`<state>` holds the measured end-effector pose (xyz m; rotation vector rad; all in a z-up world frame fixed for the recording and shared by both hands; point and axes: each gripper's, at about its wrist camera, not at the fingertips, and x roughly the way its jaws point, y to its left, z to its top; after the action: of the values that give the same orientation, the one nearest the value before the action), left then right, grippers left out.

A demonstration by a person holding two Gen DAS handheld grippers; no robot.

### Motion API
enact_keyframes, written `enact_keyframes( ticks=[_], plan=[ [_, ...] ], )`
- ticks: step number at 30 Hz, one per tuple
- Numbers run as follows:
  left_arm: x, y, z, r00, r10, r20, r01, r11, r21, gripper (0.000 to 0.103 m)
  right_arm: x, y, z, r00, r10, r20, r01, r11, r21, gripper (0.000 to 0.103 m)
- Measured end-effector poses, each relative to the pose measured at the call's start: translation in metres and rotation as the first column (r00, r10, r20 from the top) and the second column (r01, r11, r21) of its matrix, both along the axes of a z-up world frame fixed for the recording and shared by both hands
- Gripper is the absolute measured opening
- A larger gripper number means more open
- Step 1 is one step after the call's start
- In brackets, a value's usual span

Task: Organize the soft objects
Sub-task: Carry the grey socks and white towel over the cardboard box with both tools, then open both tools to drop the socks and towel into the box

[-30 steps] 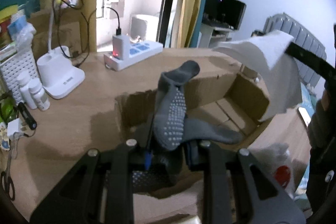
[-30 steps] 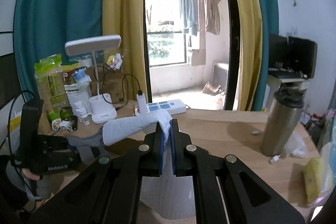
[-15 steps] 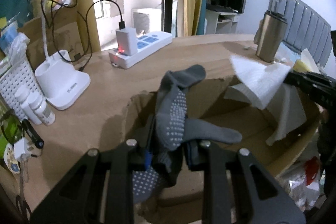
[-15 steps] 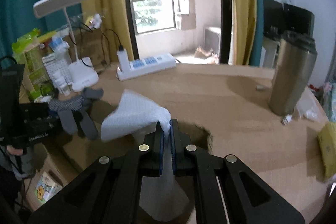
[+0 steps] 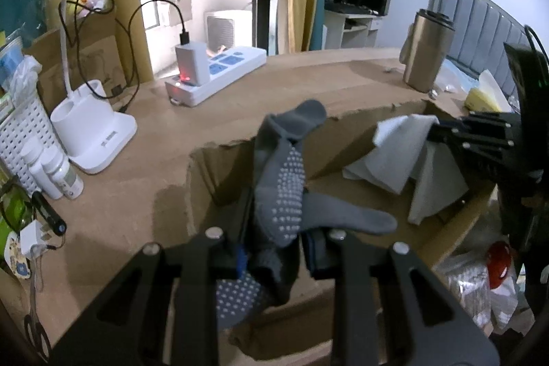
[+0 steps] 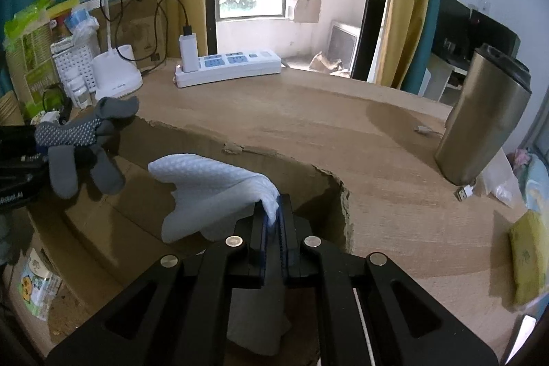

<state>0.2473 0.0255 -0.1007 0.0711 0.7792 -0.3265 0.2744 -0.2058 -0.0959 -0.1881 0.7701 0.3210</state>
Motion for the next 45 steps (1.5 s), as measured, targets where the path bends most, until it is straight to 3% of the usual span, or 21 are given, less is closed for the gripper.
enact_keyframes(
  ticks=[2, 5, 7, 8, 9, 19, 30, 36, 45],
  plan=[
    [-0.003, -0.002, 0.002, 1.0, 0.003, 0.003, -0.003, 1.0, 0.006, 0.03, -0.002, -0.002, 0.005, 1.0, -0.007, 0.004, 0.007, 1.0, 0.016, 0.015],
    [-0.01, -0.003, 0.006, 1.0, 0.013, 0.018, -0.013, 1.0, 0.006, 0.035, -0.009, -0.005, 0.012, 1.0, -0.003, 0.009, 0.003, 0.998, 0.056, 0.044],
    [-0.015, -0.003, 0.011, 0.999, 0.027, 0.033, -0.027, 1.0, -0.003, 0.059, -0.014, -0.007, 0.017, 1.0, -0.003, 0.018, 0.002, 0.997, 0.075, 0.056],
    [-0.017, -0.002, 0.014, 0.999, 0.029, 0.042, -0.029, 0.999, -0.017, 0.063, -0.017, -0.007, 0.02, 1.0, -0.002, 0.024, 0.0, 0.997, 0.08, 0.059],
    [-0.019, -0.001, 0.017, 0.998, 0.032, 0.049, -0.03, 0.999, -0.027, 0.068, -0.02, -0.007, 0.024, 0.999, -0.001, 0.035, -0.002, 0.997, 0.081, 0.059],
    [-0.052, 0.001, 0.046, 0.99, 0.056, 0.126, -0.047, 0.996, -0.075, 0.079, -0.056, -0.01, 0.061, 0.992, -0.004, 0.125, -0.01, 0.994, 0.109, 0.06],
    [-0.105, 0.016, 0.08, 0.963, 0.107, 0.247, -0.063, 0.982, -0.178, 0.08, -0.101, -0.021, 0.087, 0.981, -0.04, 0.192, 0.015, 0.992, 0.127, 0.06],
    [-0.131, 0.016, 0.086, 0.941, 0.146, 0.304, -0.096, 0.98, -0.175, 0.08, -0.129, -0.031, 0.1, 0.971, -0.082, 0.226, 0.049, 0.988, 0.147, 0.061],
    [-0.16, 0.008, 0.085, 0.928, 0.164, 0.335, -0.109, 0.978, -0.177, 0.08, -0.163, -0.037, 0.104, 0.958, -0.104, 0.266, 0.064, 0.986, 0.155, 0.072]
  ],
)
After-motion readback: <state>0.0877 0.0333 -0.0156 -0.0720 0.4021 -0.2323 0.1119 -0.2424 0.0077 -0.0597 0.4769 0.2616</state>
